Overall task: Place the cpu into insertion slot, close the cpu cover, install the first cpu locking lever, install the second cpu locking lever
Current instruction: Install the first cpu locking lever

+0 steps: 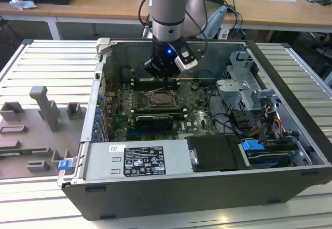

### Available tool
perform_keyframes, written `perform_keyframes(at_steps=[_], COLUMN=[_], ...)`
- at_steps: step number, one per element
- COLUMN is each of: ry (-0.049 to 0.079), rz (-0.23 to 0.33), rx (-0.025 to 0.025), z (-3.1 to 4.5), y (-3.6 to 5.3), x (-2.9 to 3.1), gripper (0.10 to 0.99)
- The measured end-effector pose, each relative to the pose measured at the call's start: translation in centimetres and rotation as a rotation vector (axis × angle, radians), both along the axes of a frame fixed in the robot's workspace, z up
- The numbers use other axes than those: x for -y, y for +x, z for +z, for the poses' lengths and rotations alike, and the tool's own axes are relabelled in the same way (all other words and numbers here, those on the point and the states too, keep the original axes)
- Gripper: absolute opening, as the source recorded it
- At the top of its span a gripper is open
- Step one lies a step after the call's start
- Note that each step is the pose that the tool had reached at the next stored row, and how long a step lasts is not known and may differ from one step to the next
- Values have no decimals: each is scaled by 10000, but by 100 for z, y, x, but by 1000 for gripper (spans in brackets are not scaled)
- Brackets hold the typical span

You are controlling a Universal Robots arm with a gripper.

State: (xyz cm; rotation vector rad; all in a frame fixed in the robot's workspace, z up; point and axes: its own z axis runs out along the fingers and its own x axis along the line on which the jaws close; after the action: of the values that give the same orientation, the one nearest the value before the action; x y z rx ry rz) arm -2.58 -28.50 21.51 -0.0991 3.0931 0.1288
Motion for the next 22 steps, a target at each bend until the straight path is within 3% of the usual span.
perform_keyframes(at_steps=[8,22], ry=[-6,-38], rz=[5,6], rx=[0,2], z=[-100,-113], y=[37,41], x=[0,0], gripper=[106,106])
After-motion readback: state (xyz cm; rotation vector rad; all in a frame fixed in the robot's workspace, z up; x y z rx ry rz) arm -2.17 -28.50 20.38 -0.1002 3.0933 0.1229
